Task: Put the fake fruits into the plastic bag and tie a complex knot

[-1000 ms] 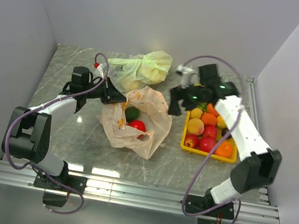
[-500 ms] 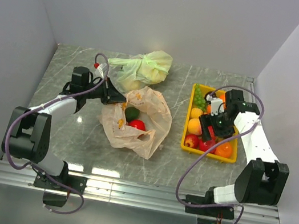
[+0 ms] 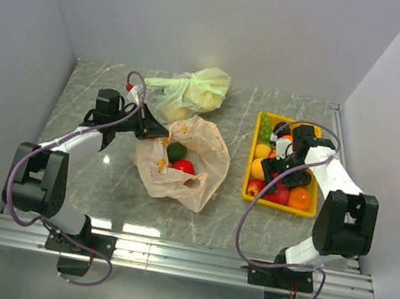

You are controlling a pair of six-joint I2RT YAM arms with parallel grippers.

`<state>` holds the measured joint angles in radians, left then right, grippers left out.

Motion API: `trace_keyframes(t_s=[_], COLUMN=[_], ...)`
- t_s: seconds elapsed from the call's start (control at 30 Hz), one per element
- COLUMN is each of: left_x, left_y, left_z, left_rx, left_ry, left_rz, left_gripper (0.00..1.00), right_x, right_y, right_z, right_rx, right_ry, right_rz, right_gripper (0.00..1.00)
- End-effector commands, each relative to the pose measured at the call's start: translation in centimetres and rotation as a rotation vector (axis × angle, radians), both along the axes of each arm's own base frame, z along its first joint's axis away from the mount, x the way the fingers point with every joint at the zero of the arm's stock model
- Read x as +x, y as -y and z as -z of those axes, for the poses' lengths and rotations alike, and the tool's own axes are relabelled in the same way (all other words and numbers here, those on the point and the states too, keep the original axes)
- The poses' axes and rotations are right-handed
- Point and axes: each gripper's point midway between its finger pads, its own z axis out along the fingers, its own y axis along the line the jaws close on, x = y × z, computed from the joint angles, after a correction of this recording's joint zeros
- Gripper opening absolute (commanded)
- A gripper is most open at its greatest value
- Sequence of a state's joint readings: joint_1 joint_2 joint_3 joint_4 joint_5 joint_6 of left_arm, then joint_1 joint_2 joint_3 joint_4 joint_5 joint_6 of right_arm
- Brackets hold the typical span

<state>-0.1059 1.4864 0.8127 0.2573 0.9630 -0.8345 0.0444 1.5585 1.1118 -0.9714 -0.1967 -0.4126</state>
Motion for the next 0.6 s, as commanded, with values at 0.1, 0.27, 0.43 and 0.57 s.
trace_keyframes(t_s=[0.1, 0.27, 0.43, 0.57], left_x=[0.3, 0.3, 0.4, 0.5], left_y=[0.0, 0.0, 0.0, 0.0], left_z=[-0.9, -0.7, -0.8, -0.7], left_rx=[0.003, 0.002, 0.002, 0.006], left_ry=[0.053, 0.049, 0.050, 0.048], left_rz=[0.016, 0.017, 0.017, 0.018], left_gripper=[0.01, 0.01, 0.01, 0.01], right_x=[1.5, 4.4, 6.2, 7.6], right_y=[-0.4, -1.9, -3.7, -4.6], right_z=[-1.8, -7.2, -7.4, -5.8], right_rx=[0.036, 0.120, 0.165, 0.140], right_ry=[0.083, 0.213, 0.196, 0.198], right_rz=[0.005, -0.009, -0.022, -0.047], right_gripper=[0.95, 0.95, 0.95, 0.95])
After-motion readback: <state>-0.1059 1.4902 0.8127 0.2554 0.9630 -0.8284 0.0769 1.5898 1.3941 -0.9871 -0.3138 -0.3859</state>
